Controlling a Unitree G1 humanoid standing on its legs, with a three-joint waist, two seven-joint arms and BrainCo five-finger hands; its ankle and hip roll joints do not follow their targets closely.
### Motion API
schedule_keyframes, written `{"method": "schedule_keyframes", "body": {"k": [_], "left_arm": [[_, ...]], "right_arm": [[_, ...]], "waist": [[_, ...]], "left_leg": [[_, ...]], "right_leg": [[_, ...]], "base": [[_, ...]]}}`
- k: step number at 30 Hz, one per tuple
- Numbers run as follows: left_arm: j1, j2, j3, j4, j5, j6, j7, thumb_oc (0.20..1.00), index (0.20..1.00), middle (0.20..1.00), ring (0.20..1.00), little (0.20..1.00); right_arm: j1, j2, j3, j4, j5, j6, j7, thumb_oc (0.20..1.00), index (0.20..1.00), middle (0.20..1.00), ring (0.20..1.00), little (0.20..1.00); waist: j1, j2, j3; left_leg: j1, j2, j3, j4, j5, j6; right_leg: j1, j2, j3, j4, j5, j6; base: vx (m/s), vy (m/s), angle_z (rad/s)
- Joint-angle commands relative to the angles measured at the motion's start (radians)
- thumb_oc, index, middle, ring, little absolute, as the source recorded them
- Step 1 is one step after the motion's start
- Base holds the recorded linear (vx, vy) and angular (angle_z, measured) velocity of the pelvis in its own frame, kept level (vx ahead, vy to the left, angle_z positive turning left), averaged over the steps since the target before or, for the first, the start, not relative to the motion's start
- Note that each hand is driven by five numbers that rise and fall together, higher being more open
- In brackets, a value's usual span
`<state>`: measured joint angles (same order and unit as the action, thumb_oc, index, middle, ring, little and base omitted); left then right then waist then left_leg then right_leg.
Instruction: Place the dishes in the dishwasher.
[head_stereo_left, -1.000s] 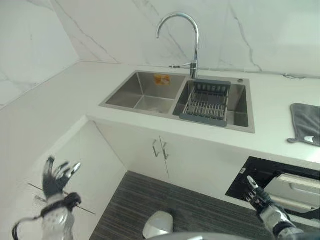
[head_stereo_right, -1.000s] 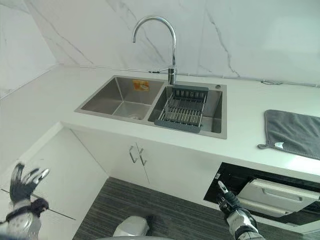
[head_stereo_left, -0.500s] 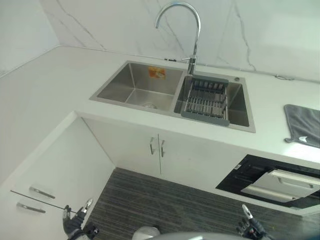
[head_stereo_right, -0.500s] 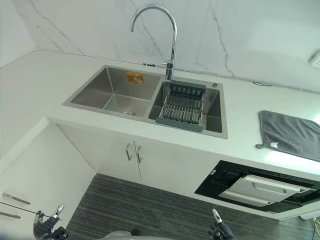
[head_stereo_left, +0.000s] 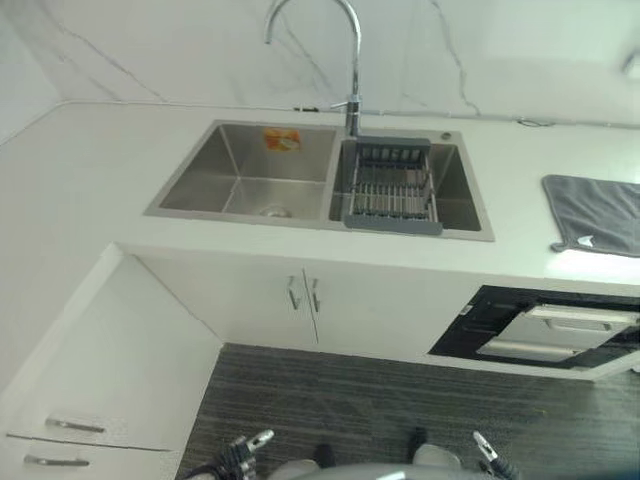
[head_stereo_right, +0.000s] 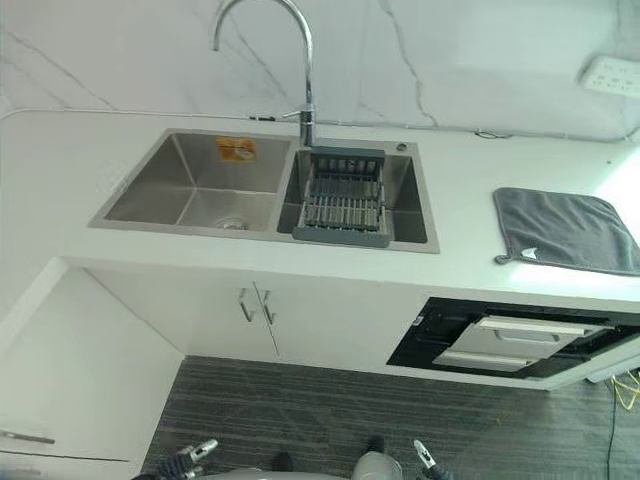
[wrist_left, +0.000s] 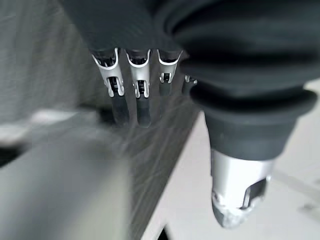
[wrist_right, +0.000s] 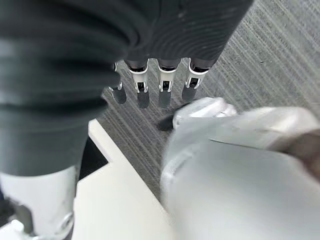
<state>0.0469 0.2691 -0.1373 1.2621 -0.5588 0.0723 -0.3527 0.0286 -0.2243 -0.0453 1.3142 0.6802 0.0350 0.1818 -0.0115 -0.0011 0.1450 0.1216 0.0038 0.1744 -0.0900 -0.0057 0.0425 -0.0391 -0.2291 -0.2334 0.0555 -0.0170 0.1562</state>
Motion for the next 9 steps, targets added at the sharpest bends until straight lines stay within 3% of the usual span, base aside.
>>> {"method": "schedule_keyframes", "body": {"k": [1,5,9], "left_arm": [[-0.039,0.012,-0.015,0.007,0.077,0.031,-0.088,1.000,1.000,1.000,1.000,1.000],[-0.048,-0.008,-0.021,0.026,0.078,0.082,-0.151,1.000,1.000,1.000,1.000,1.000],[-0.057,-0.022,-0.040,0.031,0.108,0.088,-0.171,1.000,1.000,1.000,1.000,1.000]], "right_arm": [[-0.046,-0.042,0.028,0.001,-0.106,0.030,0.047,1.000,1.000,1.000,1.000,1.000],[-0.029,-0.037,0.066,0.015,-0.164,0.039,0.072,1.000,1.000,1.000,1.000,1.000],[-0.019,-0.027,0.082,0.036,-0.193,0.060,0.083,1.000,1.000,1.000,1.000,1.000]], "waist": [[-0.013,0.013,0.004],[-0.025,-0.004,-0.021],[-0.033,-0.009,-0.037]], "left_leg": [[0.002,0.050,0.007,0.003,-0.034,-0.076],[0.010,0.060,0.019,0.003,-0.042,-0.082],[0.014,0.071,0.032,0.003,-0.043,-0.086]], "right_leg": [[0.106,0.060,-0.007,-0.076,0.058,0.013],[0.137,0.074,0.006,-0.127,0.063,0.007],[0.146,0.081,0.011,-0.132,0.059,0.002]], "base": [[0.03,-0.141,-0.34],[0.04,-0.128,-0.21],[0.01,-0.075,-0.16]]}}
